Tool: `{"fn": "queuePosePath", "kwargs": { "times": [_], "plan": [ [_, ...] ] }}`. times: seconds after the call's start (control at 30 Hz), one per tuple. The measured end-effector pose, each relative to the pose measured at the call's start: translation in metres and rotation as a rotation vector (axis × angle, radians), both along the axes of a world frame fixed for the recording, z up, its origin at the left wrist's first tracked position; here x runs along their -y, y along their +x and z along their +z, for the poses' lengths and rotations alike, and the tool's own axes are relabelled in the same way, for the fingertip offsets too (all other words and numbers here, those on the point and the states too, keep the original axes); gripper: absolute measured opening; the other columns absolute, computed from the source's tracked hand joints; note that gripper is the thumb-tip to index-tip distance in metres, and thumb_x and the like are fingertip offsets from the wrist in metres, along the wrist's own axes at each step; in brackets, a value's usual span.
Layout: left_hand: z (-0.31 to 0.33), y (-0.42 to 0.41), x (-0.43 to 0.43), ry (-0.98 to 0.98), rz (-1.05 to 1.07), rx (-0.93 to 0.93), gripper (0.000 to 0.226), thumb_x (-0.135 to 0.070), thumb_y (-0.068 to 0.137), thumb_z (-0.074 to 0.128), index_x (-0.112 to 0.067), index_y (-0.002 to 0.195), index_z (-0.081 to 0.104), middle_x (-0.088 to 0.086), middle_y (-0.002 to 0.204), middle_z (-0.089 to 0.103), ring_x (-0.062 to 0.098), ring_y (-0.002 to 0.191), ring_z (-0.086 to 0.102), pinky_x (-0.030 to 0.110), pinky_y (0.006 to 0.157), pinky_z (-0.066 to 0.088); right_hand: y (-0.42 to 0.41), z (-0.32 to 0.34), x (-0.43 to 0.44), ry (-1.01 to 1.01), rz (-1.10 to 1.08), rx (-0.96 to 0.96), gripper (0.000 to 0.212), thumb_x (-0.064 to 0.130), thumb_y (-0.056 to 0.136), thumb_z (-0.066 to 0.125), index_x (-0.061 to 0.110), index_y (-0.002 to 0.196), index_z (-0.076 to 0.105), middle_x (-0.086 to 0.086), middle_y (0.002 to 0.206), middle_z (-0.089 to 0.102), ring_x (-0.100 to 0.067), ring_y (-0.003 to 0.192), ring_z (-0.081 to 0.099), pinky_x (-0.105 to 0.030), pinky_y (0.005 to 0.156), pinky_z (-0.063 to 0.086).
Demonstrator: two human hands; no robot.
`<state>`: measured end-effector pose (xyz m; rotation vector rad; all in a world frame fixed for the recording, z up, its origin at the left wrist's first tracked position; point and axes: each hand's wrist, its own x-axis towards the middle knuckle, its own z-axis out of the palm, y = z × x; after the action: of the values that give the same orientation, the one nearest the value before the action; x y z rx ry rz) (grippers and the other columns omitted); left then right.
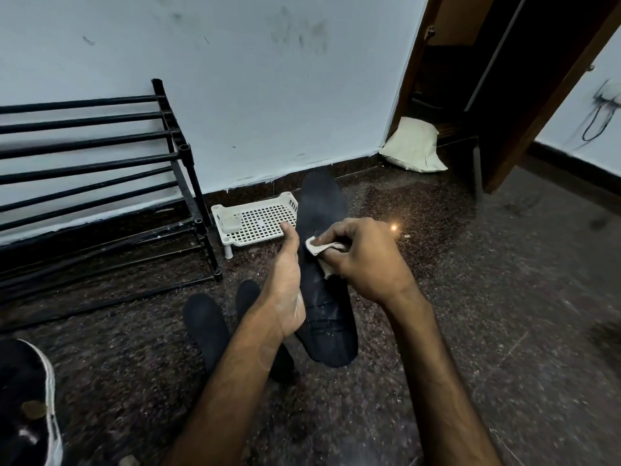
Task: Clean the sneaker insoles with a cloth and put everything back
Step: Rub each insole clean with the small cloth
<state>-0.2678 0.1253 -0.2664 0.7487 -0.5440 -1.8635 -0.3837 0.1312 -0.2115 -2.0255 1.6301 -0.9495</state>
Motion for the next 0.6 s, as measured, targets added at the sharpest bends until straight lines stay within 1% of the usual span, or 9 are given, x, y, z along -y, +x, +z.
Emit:
{"fn": "queuePosePath", "kwargs": {
  "times": [0.1, 0.17, 0.23, 0.3, 0.4, 0.47, 0.5, 0.53, 0.6],
  "plan": [
    [0.000, -0.007, -0.004, -0.007, -0.030, 0.042, 0.073, -0.070, 0.091, 0.033, -0.014, 0.121, 0.070, 0.014, 0.116, 0.071, 0.027, 0.104, 0.069, 0.040, 0.087, 0.055, -0.006, -0.003, 0.003, -0.115, -0.237, -0.056, 0.015, 0.008, 0.081, 0.071, 0.016, 0.093, 0.078, 0.004, 0.090, 0.069, -0.009, 0.080, 0.066, -0.027, 0.080, 0.056],
    [-0.001, -0.009, -0.006, -0.014, -0.046, 0.039, 0.075, -0.070, 0.088, 0.035, -0.013, 0.127, 0.065, 0.015, 0.122, 0.069, 0.028, 0.114, 0.065, 0.044, 0.099, 0.050, 0.000, 0.000, 0.002, -0.160, -0.226, -0.068, 0.017, 0.007, 0.081, 0.072, 0.015, 0.095, 0.078, 0.005, 0.091, 0.067, -0.009, 0.082, 0.064, -0.027, 0.083, 0.055],
    [0.000, -0.005, -0.004, -0.017, -0.028, 0.007, 0.074, -0.070, 0.087, 0.037, -0.011, 0.119, 0.069, 0.017, 0.114, 0.071, 0.028, 0.108, 0.068, 0.043, 0.096, 0.053, 0.008, 0.005, -0.001, -0.092, -0.066, -0.071, 0.018, 0.006, 0.081, 0.073, 0.016, 0.095, 0.078, 0.006, 0.090, 0.068, -0.007, 0.082, 0.064, -0.023, 0.083, 0.054],
    [-0.001, 0.002, 0.000, -0.012, -0.015, -0.045, 0.075, -0.069, 0.092, 0.031, -0.009, 0.110, 0.071, 0.016, 0.101, 0.073, 0.026, 0.091, 0.072, 0.039, 0.081, 0.060, 0.010, 0.008, -0.004, 0.015, 0.048, -0.130, 0.017, 0.006, 0.081, 0.073, 0.018, 0.092, 0.078, 0.007, 0.090, 0.069, -0.006, 0.082, 0.065, -0.023, 0.083, 0.054],
    [-0.001, 0.003, -0.001, -0.029, -0.033, -0.008, 0.079, -0.069, 0.093, 0.030, -0.006, 0.130, 0.062, 0.016, 0.101, 0.073, 0.025, 0.085, 0.072, 0.035, 0.066, 0.059, 0.003, 0.004, -0.003, -0.056, -0.129, -0.223, 0.020, 0.004, 0.082, 0.067, 0.017, 0.093, 0.077, 0.002, 0.096, 0.069, -0.015, 0.088, 0.066, -0.033, 0.088, 0.055],
    [-0.001, -0.001, -0.003, -0.043, -0.053, 0.027, 0.079, -0.069, 0.089, 0.035, -0.008, 0.133, 0.060, 0.017, 0.112, 0.070, 0.027, 0.096, 0.070, 0.037, 0.071, 0.059, 0.002, 0.004, -0.002, -0.159, -0.232, -0.216, 0.019, 0.005, 0.084, 0.066, 0.013, 0.098, 0.075, 0.000, 0.097, 0.066, -0.017, 0.088, 0.064, -0.033, 0.088, 0.055],
    [-0.001, -0.002, -0.004, -0.039, -0.060, 0.030, 0.079, -0.069, 0.086, 0.039, -0.009, 0.131, 0.062, 0.017, 0.117, 0.069, 0.028, 0.103, 0.069, 0.038, 0.077, 0.058, 0.004, 0.005, -0.002, -0.184, -0.209, -0.191, 0.018, 0.006, 0.085, 0.067, 0.013, 0.099, 0.075, 0.001, 0.095, 0.064, -0.014, 0.086, 0.063, -0.029, 0.087, 0.054],
    [-0.002, -0.001, -0.003, -0.033, -0.061, 0.022, 0.078, -0.070, 0.083, 0.041, -0.010, 0.128, 0.064, 0.018, 0.117, 0.069, 0.029, 0.107, 0.068, 0.040, 0.082, 0.057, 0.008, 0.007, -0.002, -0.175, -0.140, -0.166, 0.017, 0.006, 0.084, 0.069, 0.012, 0.099, 0.075, 0.003, 0.093, 0.063, -0.011, 0.084, 0.061, -0.025, 0.085, 0.053],
    [-0.004, 0.004, 0.000, -0.017, -0.055, -0.001, 0.078, -0.072, 0.083, 0.039, -0.010, 0.120, 0.067, 0.018, 0.109, 0.071, 0.029, 0.103, 0.068, 0.042, 0.088, 0.055, 0.013, 0.009, -0.003, -0.075, 0.021, -0.167, 0.016, 0.005, 0.082, 0.070, 0.014, 0.094, 0.076, 0.005, 0.088, 0.061, -0.008, 0.081, 0.059, -0.021, 0.080, 0.051]
  ]
}}
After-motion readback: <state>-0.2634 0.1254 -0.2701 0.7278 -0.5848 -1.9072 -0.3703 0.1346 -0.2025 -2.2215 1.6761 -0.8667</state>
